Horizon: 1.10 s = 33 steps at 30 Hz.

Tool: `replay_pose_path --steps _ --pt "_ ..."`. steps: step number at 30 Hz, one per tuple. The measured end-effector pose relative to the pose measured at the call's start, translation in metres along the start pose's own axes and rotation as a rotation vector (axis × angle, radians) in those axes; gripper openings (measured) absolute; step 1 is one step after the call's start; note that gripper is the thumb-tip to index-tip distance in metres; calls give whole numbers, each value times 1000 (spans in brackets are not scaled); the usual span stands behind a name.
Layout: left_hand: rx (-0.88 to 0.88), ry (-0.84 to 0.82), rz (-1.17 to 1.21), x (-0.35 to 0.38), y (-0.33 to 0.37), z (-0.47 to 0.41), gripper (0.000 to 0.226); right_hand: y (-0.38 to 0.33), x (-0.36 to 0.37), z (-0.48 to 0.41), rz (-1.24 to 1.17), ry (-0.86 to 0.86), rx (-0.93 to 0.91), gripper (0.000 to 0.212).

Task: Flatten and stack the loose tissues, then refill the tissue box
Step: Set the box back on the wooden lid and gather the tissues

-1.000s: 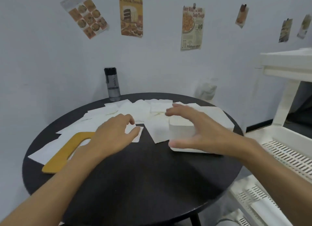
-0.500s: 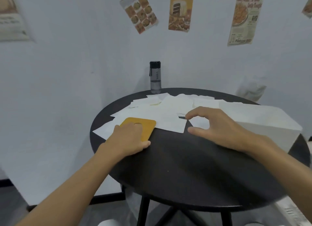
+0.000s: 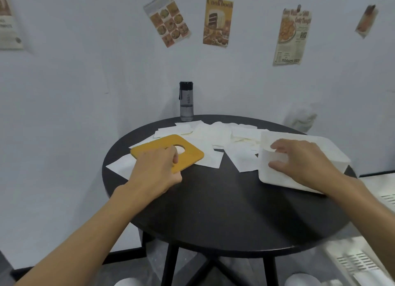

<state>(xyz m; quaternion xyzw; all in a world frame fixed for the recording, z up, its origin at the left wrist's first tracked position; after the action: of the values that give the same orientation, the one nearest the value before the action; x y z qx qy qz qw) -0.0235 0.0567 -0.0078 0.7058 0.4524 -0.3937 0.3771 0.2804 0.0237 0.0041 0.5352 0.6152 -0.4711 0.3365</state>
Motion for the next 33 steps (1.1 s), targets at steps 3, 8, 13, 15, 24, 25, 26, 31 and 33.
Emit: replay_pose_path --steps 3,8,13,15,24,25,26,31,33 --pt "123 33 78 -9 30 4 17 6 -3 1 -15 -4 13 7" --pt "256 -56 147 6 69 7 14 16 -24 5 -60 92 -12 14" --pt "321 -199 257 36 106 -1 13 29 -52 5 -53 186 -55 23" --pt "393 -249 284 48 132 -6 12 34 -58 4 -44 199 -70 22" --pt "574 -318 384 101 238 -32 7 65 -57 8 20 141 -53 22" --pt "584 -319 394 106 242 -33 8 68 -56 8 22 132 -45 21" --pt "590 -318 413 111 243 -34 11 71 -54 8 26 122 -37 22" --pt "332 -322 587 129 205 -43 59 73 -43 6 56 79 -29 23" --pt "264 -349 574 136 195 -47 69 68 -37 5 53 70 -46 24"
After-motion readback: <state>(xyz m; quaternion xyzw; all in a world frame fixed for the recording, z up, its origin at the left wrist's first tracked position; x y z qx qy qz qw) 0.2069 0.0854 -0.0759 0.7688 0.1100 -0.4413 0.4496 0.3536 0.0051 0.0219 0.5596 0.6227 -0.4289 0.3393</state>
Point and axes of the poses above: each hand's wrist, its own z-axis away from the middle knuckle, its own x-axis out of the palm, y = z × x, the point moved 8 cm from there along -z, towards the middle knuckle, and after that the axes turned 1 degree about y, right-handed, at the moved point
